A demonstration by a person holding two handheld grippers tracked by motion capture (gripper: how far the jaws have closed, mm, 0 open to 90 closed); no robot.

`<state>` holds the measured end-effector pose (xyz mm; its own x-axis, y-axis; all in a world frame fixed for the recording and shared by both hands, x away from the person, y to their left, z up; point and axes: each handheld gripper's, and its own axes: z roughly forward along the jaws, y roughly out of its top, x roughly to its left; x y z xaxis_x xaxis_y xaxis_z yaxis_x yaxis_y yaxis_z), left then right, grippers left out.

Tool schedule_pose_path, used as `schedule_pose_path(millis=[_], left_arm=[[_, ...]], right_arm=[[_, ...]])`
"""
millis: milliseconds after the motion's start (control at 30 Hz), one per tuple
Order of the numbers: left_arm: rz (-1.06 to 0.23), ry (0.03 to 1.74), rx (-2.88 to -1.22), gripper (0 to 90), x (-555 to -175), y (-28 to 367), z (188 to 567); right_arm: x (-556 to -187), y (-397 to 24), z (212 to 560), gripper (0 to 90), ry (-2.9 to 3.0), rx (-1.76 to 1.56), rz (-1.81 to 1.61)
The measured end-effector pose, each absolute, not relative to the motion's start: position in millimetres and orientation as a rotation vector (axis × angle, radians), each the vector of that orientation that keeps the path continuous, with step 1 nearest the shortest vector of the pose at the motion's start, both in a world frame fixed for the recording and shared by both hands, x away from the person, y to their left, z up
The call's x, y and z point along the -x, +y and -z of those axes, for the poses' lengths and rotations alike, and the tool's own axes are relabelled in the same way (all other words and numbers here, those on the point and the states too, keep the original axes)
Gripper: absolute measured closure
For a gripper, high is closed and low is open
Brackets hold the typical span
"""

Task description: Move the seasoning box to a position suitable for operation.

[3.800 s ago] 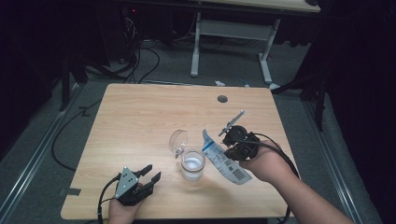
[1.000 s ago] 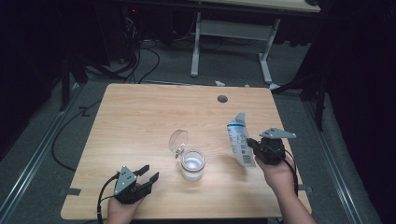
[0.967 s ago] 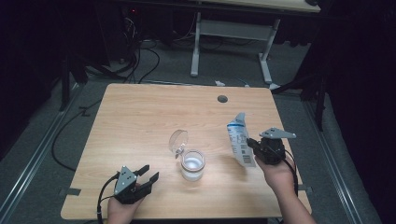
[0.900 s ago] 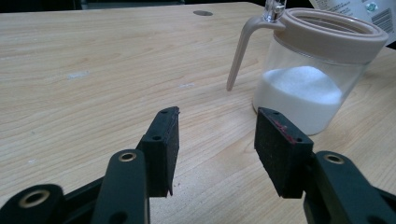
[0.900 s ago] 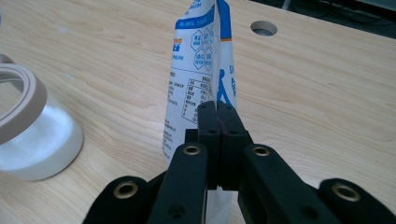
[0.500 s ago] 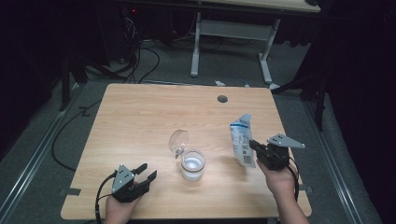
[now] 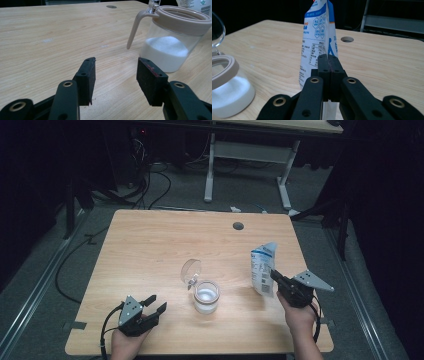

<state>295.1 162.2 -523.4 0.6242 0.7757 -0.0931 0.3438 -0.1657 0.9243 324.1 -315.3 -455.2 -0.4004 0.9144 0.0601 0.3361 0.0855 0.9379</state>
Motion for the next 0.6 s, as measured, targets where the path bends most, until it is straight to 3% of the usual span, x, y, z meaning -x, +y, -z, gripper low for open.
schedule_pose_path(millis=[600], left_arm=[[-0.500, 0.892, -1.784, 49.3, -295, 154, 523]], right_arm=[[-329, -330, 489, 90.0, 1.743, -1.209, -1.356]])
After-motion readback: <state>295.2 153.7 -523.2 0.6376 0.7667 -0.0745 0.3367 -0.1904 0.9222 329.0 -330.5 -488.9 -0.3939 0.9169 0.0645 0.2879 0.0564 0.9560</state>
